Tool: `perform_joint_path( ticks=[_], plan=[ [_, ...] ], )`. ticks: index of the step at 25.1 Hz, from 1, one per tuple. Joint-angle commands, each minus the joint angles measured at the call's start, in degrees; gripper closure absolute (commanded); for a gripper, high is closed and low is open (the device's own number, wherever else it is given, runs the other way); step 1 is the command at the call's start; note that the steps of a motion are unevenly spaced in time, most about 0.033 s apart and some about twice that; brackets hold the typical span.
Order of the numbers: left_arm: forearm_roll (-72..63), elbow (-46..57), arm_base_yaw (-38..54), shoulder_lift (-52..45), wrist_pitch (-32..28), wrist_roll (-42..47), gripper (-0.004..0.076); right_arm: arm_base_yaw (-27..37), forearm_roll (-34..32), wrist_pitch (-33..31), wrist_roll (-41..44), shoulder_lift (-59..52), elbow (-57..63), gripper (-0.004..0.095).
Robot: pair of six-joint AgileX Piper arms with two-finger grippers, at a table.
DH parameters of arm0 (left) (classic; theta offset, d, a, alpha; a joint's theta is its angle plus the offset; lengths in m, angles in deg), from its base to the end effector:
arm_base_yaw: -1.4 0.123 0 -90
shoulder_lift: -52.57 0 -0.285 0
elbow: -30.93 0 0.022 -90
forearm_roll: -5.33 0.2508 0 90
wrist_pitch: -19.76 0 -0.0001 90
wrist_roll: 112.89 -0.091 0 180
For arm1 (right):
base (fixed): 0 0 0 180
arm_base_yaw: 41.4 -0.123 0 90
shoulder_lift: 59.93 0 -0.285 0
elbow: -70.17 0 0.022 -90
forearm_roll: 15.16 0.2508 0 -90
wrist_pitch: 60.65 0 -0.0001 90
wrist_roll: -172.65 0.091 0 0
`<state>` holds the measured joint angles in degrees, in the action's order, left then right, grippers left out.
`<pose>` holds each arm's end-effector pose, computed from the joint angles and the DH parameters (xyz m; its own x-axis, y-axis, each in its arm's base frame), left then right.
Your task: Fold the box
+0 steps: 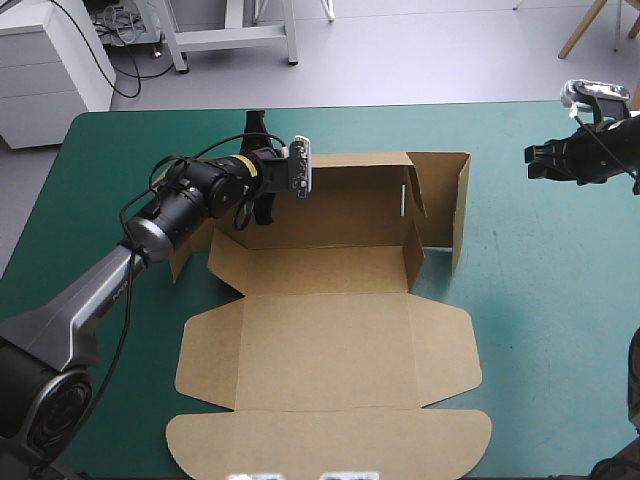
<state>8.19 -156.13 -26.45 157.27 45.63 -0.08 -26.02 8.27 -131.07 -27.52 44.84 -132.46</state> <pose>0.3543 -0.1849 0.3369 0.2544 0.9265 -0.2772 0.6137 0.0669 0.7867 0.3552 -0.0623 0.3809 -0.8393 0.0325 -0.5427 -0.1049 0.9698 0.2203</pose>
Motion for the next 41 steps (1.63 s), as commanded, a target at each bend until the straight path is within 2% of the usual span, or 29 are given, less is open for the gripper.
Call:
perform_joint_path(
  ticks=[1,4,7,10,12,15,21,26,32,36,41],
  plan=[
    [10.7,-1.4,-4.5,-3.0,5.1,12.5,0.0734,0.4,2.8,2.9,-1.5,-2.9,-1.2,0.0450],
    [25.1,-1.4,-10.1,-3.2,12.2,25.9,0.0734,0.4,2.8,3.0,-1.6,-2.2,-1.3,0.0450],
    [36.8,-1.4,-15.9,-3.2,18.4,35.7,0.0734,0.4,2.8,3.3,-1.6,-0.7,-1.3,0.0450],
    [42.1,-1.4,-21.3,-3.2,22.4,42.4,0.0734,0.4,2.9,5.0,-1.6,0.7,-1.4,0.0450],
    [42.5,-1.4,-23.5,-3.2,23.2,43.8,0.0734,0.4,3.0,6.2,-1.6,1.3,-1.5,0.0450],
    [43.3,-1.4,-25.4,-3.2,21.4,44.3,0.0734,0.4,3.4,7.0,-1.6,2.2,-2.6,0.0450],
    [56.6,-1.4,-23.3,-3.1,12.4,44.3,0.0734,0.4,3.3,4.8,-1.3,3.3,-7.1,0.0450],
    [54.1,-1.3,-24.8,-3.0,16.4,45.3,0.0734,0.4,3.0,4.7,-0.6,3.4,-8.8,0.0450],
    [57.2,5.4,-25.3,-3.0,13.9,53.3,0.0734,0.4,3.4,8.1,-0.2,3.9,-9.0,0.0450],
    [58.4,5.7,-27.0,-3.0,14.0,57.8,0.0734,-0.1,8.9,6.5,-0.2,8.3,-14.2,0.0450],
    [58.6,5.7,-27.4,-3.0,11.3,58.2,0.0734,-4.0,6.0,1.9,0.4,13.7,-22.2,0.0450]
  ],
)
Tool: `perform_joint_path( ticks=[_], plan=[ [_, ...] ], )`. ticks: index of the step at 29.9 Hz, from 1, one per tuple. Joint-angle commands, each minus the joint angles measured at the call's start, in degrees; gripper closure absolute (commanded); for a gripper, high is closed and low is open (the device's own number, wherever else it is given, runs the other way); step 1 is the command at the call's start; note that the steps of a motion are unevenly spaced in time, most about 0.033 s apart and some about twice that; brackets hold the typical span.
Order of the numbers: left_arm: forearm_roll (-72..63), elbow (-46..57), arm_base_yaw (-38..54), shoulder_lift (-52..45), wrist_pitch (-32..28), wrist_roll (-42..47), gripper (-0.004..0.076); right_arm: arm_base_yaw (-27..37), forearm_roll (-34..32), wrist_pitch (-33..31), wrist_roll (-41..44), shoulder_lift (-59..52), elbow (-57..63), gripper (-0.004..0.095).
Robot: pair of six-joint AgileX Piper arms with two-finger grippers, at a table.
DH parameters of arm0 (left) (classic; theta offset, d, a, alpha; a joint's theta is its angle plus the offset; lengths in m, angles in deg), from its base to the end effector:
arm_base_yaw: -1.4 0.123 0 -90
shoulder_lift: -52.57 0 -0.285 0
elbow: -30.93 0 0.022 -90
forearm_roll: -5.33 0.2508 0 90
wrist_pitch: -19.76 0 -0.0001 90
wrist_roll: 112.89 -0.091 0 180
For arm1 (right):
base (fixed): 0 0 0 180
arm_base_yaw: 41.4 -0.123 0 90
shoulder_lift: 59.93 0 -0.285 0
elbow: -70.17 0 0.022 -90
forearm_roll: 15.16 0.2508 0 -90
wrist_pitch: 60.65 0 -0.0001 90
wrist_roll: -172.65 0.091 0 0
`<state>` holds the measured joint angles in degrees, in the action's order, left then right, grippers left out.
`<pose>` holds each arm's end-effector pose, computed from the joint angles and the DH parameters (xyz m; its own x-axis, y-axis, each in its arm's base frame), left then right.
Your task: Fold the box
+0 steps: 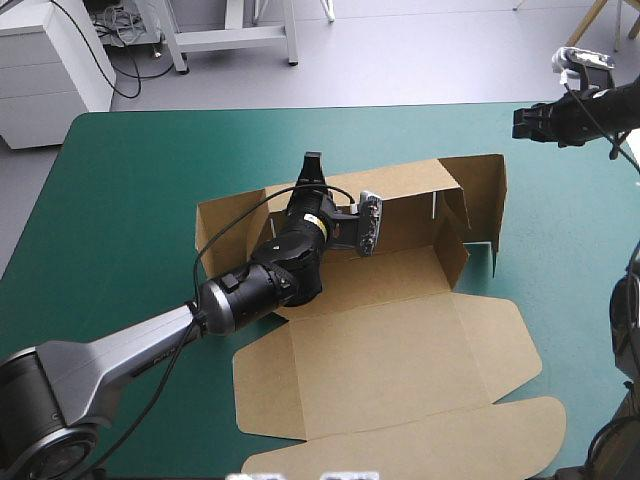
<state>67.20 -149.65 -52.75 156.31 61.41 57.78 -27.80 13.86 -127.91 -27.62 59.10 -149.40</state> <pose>0.2638 -0.2739 0.3209 0.1877 0.9809 -0.0500 0.4756 -0.0463 0.8784 0.4263 -0.0612 0.3739 -0.7703 0.0557 -0.6352 -0.1572 0.9488 0.2738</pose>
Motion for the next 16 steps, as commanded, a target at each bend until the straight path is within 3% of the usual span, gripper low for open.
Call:
perform_joint_path(
  ticks=[1,6,16],
  plan=[
    [0.5,-0.8,-1.1,-2.1,-4.8,0.3,0.0734,-3.2,-1.1,-1.6,1.4,0.2,-6.3,0.0450],
    [2.8,-0.8,-1.1,-2.1,-4.8,0.3,0.0734,-7.0,-8.0,-1.6,3.9,2.2,-7.7,0.0450],
    [2.8,-0.8,-1.1,-2.1,-5.1,0.8,0.0734,-7.1,-9.5,-1.8,5.7,2.3,-6.8,0.0450]
  ],
)
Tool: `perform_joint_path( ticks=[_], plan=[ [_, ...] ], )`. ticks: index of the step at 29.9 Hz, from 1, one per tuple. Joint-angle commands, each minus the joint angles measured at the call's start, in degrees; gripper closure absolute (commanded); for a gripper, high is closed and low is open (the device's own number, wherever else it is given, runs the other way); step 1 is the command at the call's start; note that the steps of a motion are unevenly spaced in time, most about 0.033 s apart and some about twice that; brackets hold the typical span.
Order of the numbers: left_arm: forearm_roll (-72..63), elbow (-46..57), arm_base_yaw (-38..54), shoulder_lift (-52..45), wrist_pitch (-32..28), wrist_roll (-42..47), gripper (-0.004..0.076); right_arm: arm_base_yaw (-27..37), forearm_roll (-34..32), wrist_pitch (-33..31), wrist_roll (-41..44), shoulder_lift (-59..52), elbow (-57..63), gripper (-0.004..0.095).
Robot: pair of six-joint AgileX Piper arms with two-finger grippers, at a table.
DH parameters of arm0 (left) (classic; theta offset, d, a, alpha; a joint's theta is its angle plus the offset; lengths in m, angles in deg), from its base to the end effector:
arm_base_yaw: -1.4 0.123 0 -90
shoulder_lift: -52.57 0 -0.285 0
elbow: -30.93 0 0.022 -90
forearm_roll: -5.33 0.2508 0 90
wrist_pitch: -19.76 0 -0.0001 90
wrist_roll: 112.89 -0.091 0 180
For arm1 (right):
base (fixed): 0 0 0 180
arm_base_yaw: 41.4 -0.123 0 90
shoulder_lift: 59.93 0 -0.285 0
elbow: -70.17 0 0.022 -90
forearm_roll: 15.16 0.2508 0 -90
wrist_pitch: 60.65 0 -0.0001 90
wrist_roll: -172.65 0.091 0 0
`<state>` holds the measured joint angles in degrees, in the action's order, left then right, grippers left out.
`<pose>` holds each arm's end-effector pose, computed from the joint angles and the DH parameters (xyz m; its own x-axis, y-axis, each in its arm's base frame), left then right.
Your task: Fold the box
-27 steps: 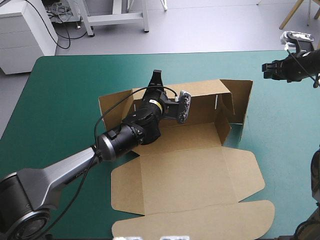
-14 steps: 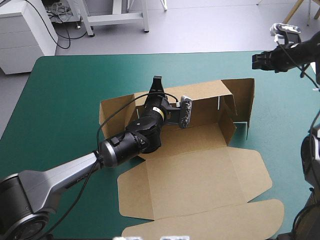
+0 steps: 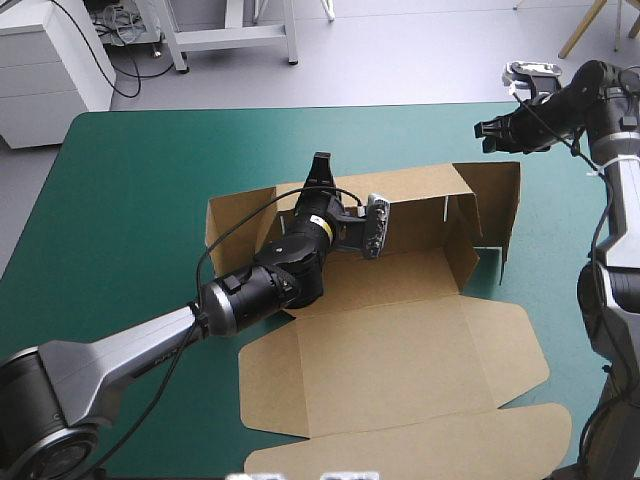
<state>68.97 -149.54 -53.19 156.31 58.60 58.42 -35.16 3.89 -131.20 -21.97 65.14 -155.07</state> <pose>0.2619 -0.2800 0.3227 0.2399 0.9690 -0.0587 0.4500 -0.0574 0.8912 0.4512 -0.0211 0.3477 -0.8393 -0.0424 -0.5420 -0.1720 0.9665 0.1906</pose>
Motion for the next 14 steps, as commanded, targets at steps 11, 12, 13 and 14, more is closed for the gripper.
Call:
perform_joint_path(
  ticks=[11,12,13,14],
  plan=[
    [1.1,-0.9,-0.7,-2.1,-3.3,0.8,0.0734,0.3,-2.2,1.5,-1.8,-10.9,12.3,0.0450],
    [1.1,-0.9,-0.7,-2.1,-3.3,1.2,0.0734,0.3,-2.2,1.5,-1.8,-11.7,13.3,0.0450],
    [1.1,-0.9,-0.7,-2.0,-3.3,1.4,0.0734,0.3,-1.9,1.5,-1.8,-12.4,14.3,0.0450],
    [1.1,-0.9,-0.7,-2.0,-3.3,1.4,0.0734,0.3,-1.8,1.5,-1.8,-12.9,15.1,0.0450]
  ],
)
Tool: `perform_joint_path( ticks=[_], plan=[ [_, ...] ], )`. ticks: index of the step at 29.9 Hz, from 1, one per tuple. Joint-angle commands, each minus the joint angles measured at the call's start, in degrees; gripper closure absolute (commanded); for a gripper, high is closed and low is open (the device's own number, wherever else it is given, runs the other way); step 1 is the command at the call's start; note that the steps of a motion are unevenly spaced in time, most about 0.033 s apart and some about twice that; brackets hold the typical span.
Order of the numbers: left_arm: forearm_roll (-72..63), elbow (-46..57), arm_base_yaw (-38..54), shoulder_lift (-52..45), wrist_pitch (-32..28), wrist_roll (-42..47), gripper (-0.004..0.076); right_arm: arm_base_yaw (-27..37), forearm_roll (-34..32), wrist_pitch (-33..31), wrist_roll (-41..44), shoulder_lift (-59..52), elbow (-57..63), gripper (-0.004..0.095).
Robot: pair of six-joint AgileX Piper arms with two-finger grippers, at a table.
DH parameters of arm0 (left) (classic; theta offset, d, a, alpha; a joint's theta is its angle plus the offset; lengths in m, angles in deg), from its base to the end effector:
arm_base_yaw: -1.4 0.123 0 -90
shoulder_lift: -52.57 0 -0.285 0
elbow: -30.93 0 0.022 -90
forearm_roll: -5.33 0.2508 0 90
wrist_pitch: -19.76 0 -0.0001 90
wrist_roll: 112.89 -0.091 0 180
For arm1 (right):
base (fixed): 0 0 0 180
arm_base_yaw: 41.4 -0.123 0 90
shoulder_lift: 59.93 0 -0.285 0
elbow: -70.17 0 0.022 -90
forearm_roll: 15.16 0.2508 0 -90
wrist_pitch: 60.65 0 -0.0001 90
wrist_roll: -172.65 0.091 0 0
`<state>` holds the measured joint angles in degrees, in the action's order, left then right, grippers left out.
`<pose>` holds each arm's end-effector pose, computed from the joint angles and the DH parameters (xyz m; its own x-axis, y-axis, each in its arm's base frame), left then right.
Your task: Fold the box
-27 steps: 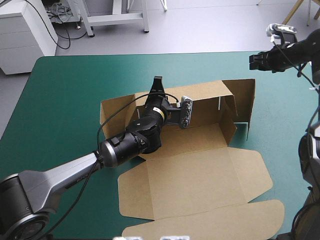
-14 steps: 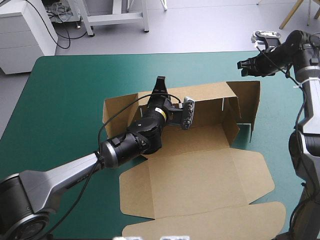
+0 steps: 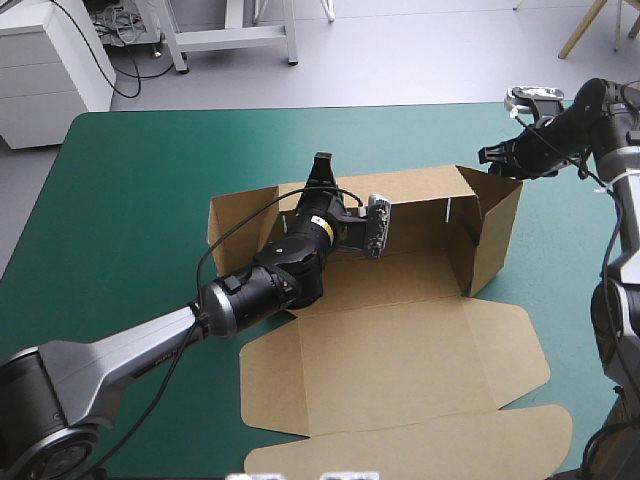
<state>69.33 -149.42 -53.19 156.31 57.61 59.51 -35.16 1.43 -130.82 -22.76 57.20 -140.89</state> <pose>0.2617 -0.2814 0.3227 0.2477 0.9658 -0.0773 0.4491 -0.0437 0.8924 0.4152 -0.0208 0.3360 -0.8904 -0.0649 -0.4505 -0.1575 0.9725 0.1713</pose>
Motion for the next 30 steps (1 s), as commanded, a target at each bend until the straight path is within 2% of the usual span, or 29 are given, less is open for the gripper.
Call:
perform_joint_path(
  ticks=[1,8,16,24,30],
  plan=[
    [0.8,-1.1,-0.7,-2.0,-2.1,0.3,0.0734,0.3,0.8,1.1,-1.1,-5.8,1.7,0.0450],
    [0.8,-1.1,-0.6,-2.0,-1.7,0.3,0.0734,0.3,3.8,1.6,-3.8,-10.8,8.2,0.0450],
    [0.7,-1.1,-0.6,-1.9,-1.7,0.3,0.0734,0.3,10.3,7.4,-8.8,-18.0,19.6,0.0450],
    [0.7,-1.1,-0.6,-1.9,-1.6,0.3,0.0734,0.3,17.3,17.2,-18.8,-27.2,36.5,0.0450],
    [0.5,-1.1,-0.6,-1.9,-1.7,0.3,0.0734,0.3,25.5,23.4,-31.3,-32.5,46.1,0.0450]
  ],
)
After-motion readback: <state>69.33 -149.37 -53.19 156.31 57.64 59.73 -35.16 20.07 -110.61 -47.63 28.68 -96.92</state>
